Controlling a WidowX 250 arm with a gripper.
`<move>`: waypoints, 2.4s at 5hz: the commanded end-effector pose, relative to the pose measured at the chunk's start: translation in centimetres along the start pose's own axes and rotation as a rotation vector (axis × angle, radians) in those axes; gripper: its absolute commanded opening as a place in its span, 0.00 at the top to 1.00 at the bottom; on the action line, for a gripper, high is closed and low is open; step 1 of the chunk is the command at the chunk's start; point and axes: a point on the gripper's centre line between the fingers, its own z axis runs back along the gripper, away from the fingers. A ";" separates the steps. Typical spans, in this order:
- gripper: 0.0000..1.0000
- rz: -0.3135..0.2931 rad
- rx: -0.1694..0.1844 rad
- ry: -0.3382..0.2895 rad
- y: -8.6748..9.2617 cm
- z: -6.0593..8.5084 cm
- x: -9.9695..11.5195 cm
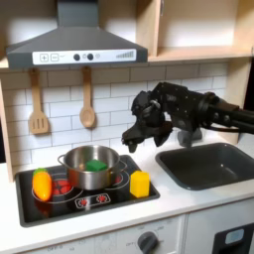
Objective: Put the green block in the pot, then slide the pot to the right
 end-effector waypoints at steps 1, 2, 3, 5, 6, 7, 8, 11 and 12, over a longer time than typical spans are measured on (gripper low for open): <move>0.00 0.012 -0.006 -0.061 0.4 1.0 2.0; 0.00 0.000 -0.005 -0.061 0.3 0.9 2.0; 0.00 0.001 -0.007 -0.059 0.3 0.8 2.0; 0.00 0.001 -0.008 -0.058 0.3 0.8 1.9; 0.00 -0.028 -0.004 -0.077 1.5 -0.1 2.2; 0.00 -0.025 -0.017 -0.116 2.0 -0.1 3.0; 0.00 -0.024 -0.015 -0.155 2.4 0.2 4.0; 0.00 -0.021 -0.030 -0.297 3.0 1.4 7.7; 0.00 -0.013 -0.021 -0.357 3.6 1.5 9.2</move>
